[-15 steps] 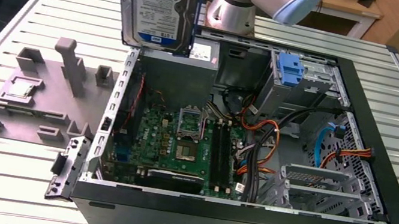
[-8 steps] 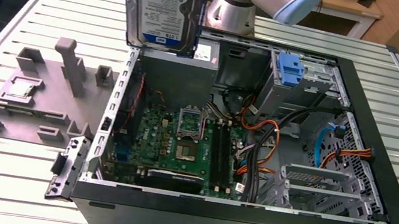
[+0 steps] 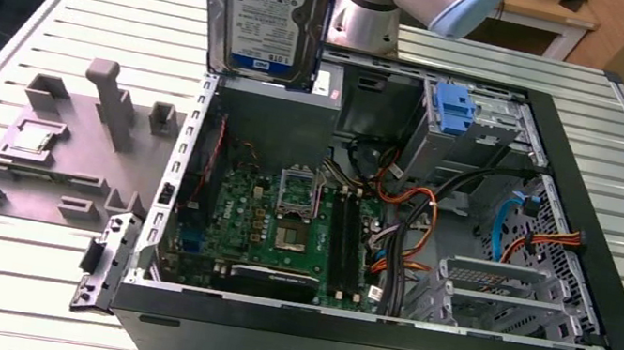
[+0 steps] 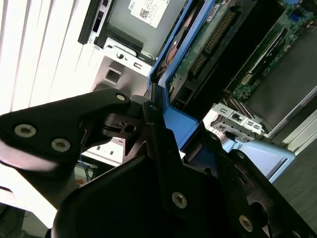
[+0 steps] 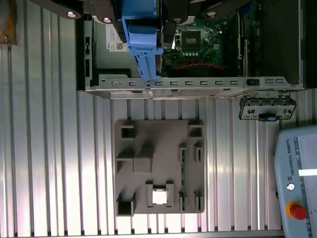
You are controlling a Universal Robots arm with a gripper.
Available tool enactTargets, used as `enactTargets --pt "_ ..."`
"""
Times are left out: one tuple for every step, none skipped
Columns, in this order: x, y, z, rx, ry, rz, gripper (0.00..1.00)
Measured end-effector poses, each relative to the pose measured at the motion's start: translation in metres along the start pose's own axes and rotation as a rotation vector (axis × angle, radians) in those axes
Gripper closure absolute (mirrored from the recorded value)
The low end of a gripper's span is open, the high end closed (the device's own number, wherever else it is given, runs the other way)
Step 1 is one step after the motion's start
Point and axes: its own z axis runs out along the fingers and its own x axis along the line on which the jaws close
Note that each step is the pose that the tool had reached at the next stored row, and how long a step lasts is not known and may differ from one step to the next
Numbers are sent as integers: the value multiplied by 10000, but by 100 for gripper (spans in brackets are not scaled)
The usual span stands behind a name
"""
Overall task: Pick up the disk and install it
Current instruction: 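Pick up the disk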
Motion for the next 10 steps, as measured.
enactTargets --pt "-1 -16 0 -1 1 1 63" --pt "-2 -34 0 -1 1 1 63" --pt "-2 -50 0 0 0 0 63" --pt "-3 -65 0 0 0 1 63" --pt "-4 -81 -1 -1 1 0 63" --pt "-4 -97 0 -1 1 1 63" --pt "-5 -113 0 -1 0 0 63" --pt "-6 -129 0 -1 1 0 63" --pt "-6 -146 0 0 0 0 63" --pt "-7 -161 0 0 0 0 63"
